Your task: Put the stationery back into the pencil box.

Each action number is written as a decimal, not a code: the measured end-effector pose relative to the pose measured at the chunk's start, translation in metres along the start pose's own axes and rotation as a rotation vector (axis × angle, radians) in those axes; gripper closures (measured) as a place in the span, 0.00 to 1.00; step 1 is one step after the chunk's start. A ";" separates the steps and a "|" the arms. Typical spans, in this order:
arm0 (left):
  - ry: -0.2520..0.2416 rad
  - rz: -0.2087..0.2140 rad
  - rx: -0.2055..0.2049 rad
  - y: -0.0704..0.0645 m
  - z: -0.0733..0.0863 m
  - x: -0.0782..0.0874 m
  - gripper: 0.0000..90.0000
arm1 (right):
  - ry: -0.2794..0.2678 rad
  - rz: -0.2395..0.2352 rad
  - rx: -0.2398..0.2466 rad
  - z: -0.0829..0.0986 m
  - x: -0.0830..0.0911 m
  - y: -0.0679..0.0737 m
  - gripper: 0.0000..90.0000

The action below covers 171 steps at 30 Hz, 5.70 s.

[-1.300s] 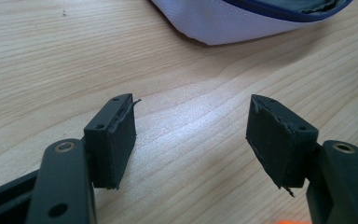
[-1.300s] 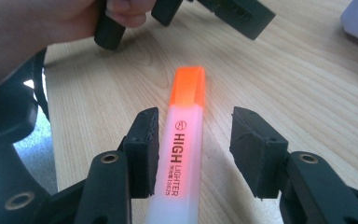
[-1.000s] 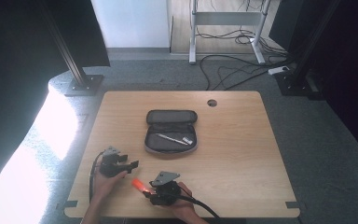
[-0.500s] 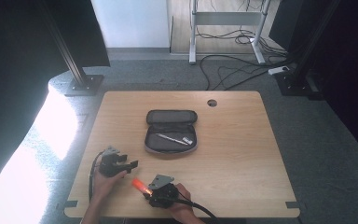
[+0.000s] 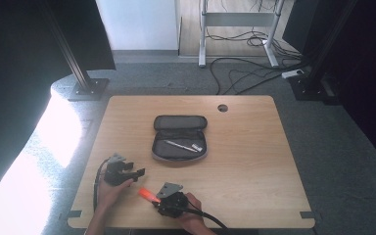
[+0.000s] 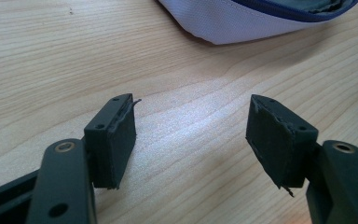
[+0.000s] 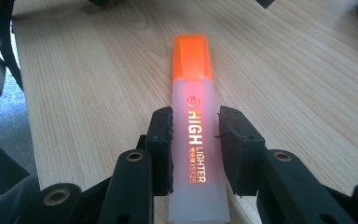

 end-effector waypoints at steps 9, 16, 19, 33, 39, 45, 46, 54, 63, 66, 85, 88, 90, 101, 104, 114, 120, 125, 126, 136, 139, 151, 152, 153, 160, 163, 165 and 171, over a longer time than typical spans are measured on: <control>0.003 -0.001 0.002 0.001 0.001 -0.001 0.37 | -0.030 -0.001 -0.025 -0.007 0.009 -0.009 0.73; 0.003 -0.001 0.002 0.001 0.001 -0.001 0.37 | -0.046 0.003 -0.039 -0.010 0.015 -0.015 0.73; 0.003 -0.002 0.002 0.001 0.001 -0.001 0.37 | -0.054 0.004 -0.041 -0.011 0.017 -0.017 0.73; 0.006 -0.001 0.002 0.001 0.001 -0.001 0.37 | -0.080 0.018 -0.066 -0.016 0.025 -0.030 0.73; 0.010 -0.002 0.001 0.001 0.002 -0.002 0.37 | -0.089 0.022 -0.084 -0.017 0.027 -0.038 0.73; 0.010 -0.003 0.005 0.002 0.002 -0.002 0.37 | -0.101 0.031 -0.102 -0.017 0.029 -0.047 0.73; 0.010 -0.003 0.004 0.002 0.002 -0.002 0.37 | -0.102 0.033 -0.104 -0.018 0.030 -0.048 0.73; 0.008 -0.003 0.004 0.001 0.001 -0.002 0.37 | -0.117 0.048 -0.120 -0.019 0.034 -0.057 0.73; 0.008 -0.002 0.003 0.001 0.001 -0.002 0.37 | -0.132 0.055 -0.163 -0.020 0.038 -0.072 0.73; 0.008 -0.003 0.003 0.001 0.001 -0.002 0.37 | -0.134 0.057 -0.173 -0.020 0.038 -0.077 0.73; 0.012 -0.004 -0.004 0.001 0.002 -0.003 0.37 | -0.167 0.093 -0.222 -0.030 0.042 -0.111 0.73; 0.011 -0.004 -0.003 0.001 0.001 -0.002 0.37 | -0.169 0.101 -0.219 -0.032 0.040 -0.118 0.73; 0.011 -0.003 -0.003 0.001 0.001 -0.002 0.37 | -0.165 0.107 -0.216 -0.033 0.037 -0.122 0.73; 0.011 -0.004 0.000 0.001 0.002 -0.002 0.37 | -0.140 0.130 -0.227 -0.035 0.025 -0.138 0.73; 0.011 -0.004 -0.001 0.001 0.002 -0.002 0.37 | -0.131 0.135 -0.229 -0.035 0.020 -0.141 0.73; 0.010 -0.005 0.004 0.002 0.002 -0.002 0.37 | -0.119 0.144 -0.228 -0.041 0.012 -0.151 0.73; 0.008 -0.004 0.003 0.002 0.002 -0.002 0.37 | -0.108 0.150 -0.227 -0.044 0.007 -0.157 0.73; 0.009 -0.004 0.004 0.003 0.002 -0.001 0.37 | -0.097 0.151 -0.221 -0.047 0.000 -0.160 0.73; 0.009 -0.004 0.004 0.003 0.002 -0.001 0.37 | -0.099 0.152 -0.218 -0.048 -0.002 -0.160 0.73; 0.003 -0.005 0.013 0.005 0.002 0.000 0.37 | -0.077 0.155 -0.186 -0.054 -0.019 -0.165 0.73; 0.004 -0.005 0.012 0.005 0.002 0.000 0.37 | -0.067 0.154 -0.184 -0.054 -0.023 -0.167 0.73; 0.004 -0.007 0.012 0.005 0.002 0.000 0.37 | -0.066 0.139 -0.189 -0.061 -0.032 -0.166 0.73; 0.003 -0.006 0.013 0.005 0.002 0.000 0.37 | -0.065 0.141 -0.188 -0.061 -0.033 -0.166 0.73; 0.003 -0.006 0.013 0.005 0.002 0.000 0.37 | -0.064 0.141 -0.187 -0.061 -0.034 -0.167 0.73; 0.002 -0.005 0.014 0.006 0.002 0.000 0.37 | -0.048 0.142 -0.179 -0.059 -0.042 -0.167 0.73; 0.002 -0.005 0.014 0.006 0.002 0.000 0.37 | -0.043 0.137 -0.175 -0.060 -0.044 -0.167 0.73; 0.002 -0.005 0.014 0.006 0.002 0.001 0.37 | -0.038 0.138 -0.170 -0.060 -0.045 -0.166 0.73; -0.001 -0.005 0.016 0.007 0.002 0.001 0.37 | -0.016 0.131 -0.131 -0.060 -0.049 -0.163 0.72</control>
Point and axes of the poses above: each handheld gripper's, and its own axes: x roughly backward along the jaws, z roughly out of its underside, y roughly to its left, the point moved 8 cm from there along -x, roughly forward along the jaws, and after that the axes turned 10 degrees about z, right-handed, at the moved point
